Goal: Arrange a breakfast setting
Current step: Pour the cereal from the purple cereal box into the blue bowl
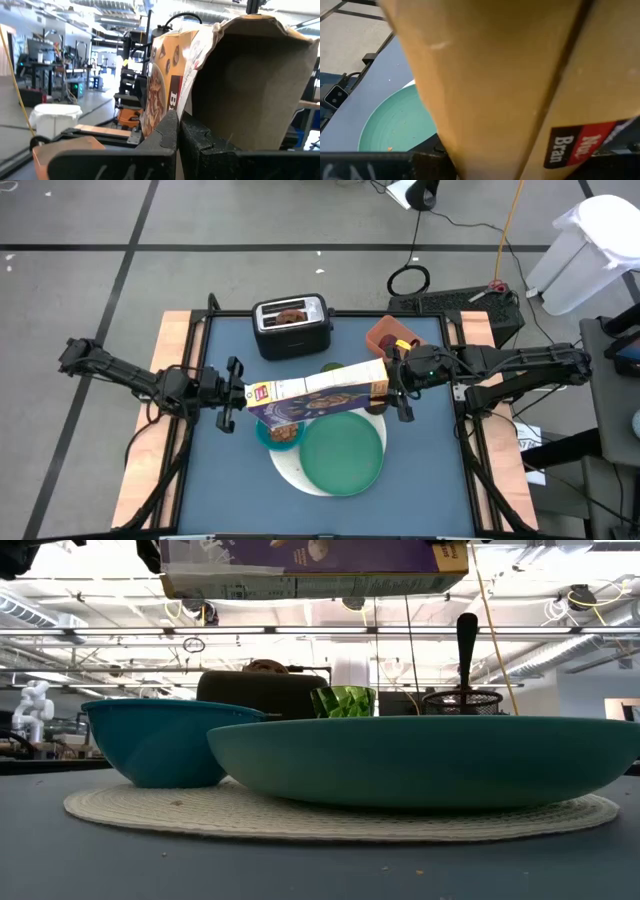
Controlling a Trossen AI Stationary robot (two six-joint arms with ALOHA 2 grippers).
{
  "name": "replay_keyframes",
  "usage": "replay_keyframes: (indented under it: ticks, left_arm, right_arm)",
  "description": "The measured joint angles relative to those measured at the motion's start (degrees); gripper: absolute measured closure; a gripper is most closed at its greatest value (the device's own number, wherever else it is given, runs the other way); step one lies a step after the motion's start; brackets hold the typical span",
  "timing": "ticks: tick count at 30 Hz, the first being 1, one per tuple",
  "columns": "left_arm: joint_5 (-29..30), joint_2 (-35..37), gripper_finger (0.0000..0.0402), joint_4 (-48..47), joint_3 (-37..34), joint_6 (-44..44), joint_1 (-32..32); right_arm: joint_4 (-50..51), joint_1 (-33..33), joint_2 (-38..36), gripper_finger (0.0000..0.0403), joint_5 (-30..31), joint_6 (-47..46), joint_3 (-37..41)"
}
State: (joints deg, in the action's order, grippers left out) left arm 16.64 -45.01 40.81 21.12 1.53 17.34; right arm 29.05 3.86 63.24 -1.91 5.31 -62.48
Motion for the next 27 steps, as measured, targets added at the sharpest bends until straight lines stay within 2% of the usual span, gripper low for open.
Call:
replay_keyframes:
  ticks: [8, 11, 15, 18, 22, 27]
  left_arm:
    - [-0.1, -1.16, 0.0393, 0.65, 0.02, -4.44, 0.0]
    - [-0.02, -1.2, 0.0369, 0.83, 0.11, -4.46, 0.0]
    - [2.96, -2.01, 0.033, 3.07, 0.13, -4.9, -0.07]
    - [3.11, -3.25, 0.0321, 5.67, 0.13, -6.73, -0.04]
    - [3.16, -4.85, 0.0336, 6.92, 0.13, -7.68, -0.07]
    - [3.16, -5.42, 0.0386, 8.65, 0.13, -7.51, -0.07]
  right_arm:
    - [0.23, 0.0, 0.02, 0.0229, 0.02, -0.03, 0.02]
    - [-0.11, 0.0, 0.08, 0.0229, 0.18, -0.24, 0.02]
    - [0.19, -0.04, 0.48, 0.0229, 0.39, -0.35, 0.24]
    - [-0.29, -0.04, 0.22, 0.0229, 0.31, -0.32, 0.18]
    - [-0.35, -0.04, 0.28, 0.0229, 0.28, -0.27, 0.17]
    - [-0.57, -0.04, 0.24, 0.0229, 0.34, -0.31, 0.17]
